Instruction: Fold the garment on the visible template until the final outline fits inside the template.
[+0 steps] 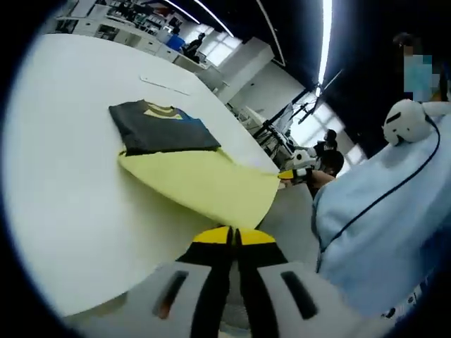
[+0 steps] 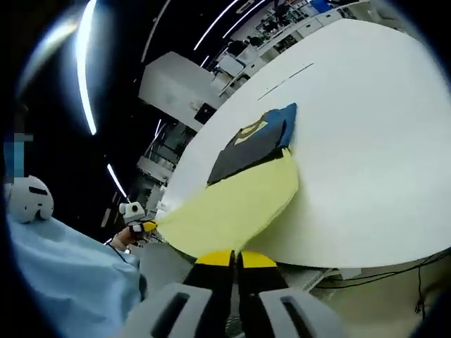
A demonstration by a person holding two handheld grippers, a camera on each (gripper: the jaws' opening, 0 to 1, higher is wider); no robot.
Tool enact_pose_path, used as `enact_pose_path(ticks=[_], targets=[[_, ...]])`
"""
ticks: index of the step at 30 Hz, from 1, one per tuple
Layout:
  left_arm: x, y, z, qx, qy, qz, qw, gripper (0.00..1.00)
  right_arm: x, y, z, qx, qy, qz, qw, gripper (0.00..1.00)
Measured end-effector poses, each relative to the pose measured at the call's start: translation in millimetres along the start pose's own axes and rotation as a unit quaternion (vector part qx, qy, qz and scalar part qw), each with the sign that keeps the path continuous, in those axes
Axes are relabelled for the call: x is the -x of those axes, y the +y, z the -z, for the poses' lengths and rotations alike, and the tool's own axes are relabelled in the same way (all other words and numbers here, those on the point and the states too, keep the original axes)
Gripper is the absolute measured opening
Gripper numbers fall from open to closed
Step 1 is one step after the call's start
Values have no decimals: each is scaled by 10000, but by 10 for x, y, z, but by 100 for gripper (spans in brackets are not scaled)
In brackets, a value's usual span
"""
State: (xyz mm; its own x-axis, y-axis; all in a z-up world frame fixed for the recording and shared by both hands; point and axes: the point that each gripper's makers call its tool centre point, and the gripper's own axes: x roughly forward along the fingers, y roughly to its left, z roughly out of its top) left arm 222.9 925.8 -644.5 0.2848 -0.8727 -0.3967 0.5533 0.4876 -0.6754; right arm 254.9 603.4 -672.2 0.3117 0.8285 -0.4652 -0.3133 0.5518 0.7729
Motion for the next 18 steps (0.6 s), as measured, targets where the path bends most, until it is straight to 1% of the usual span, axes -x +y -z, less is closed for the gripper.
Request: enact_pose_path(ticks=[2, 5, 6, 8, 10, 12, 13, 14, 17, 18], targets=[[29, -38, 81, -9, 211, -1, 9998, 0, 30, 74, 44, -32, 79, -44, 10000, 0], [59, -63, 119, 4, 183, 37, 9998, 0, 77, 143, 74, -113, 114, -86, 9998, 0], [78, -51, 111, -12, 165, 19, 9999, 0, 84, 165, 78, -120, 111, -108, 9998, 0], [105, -9, 79, -49, 140, -39, 9999, 0, 83, 198, 30, -173, 29, -180, 9997, 0], [118, 27, 24, -112, 108, -88, 9998, 0, 75, 240, -53, -172, -94, -289, 9994, 0], [128, 58, -67, -261, 89, -141, 9995, 0, 59, 287, -187, -155, -252, -411, 9987, 0], [132, 57, -134, -372, 89, -101, 9992, 0, 53, 309, -274, -174, -340, -485, 9981, 0], [146, 70, -178, -403, 90, -77, 9991, 0, 43, 331, -340, -172, -398, -539, 9976, 0], [150, 151, -372, -512, 75, -121, 9986, 0, -3, 385, -625, -29, -598, -720, 9956, 0], [141, 190, -468, -599, 55, -151, 9981, 0, -21, 399, -704, 3, -645, -746, 9951, 0]])
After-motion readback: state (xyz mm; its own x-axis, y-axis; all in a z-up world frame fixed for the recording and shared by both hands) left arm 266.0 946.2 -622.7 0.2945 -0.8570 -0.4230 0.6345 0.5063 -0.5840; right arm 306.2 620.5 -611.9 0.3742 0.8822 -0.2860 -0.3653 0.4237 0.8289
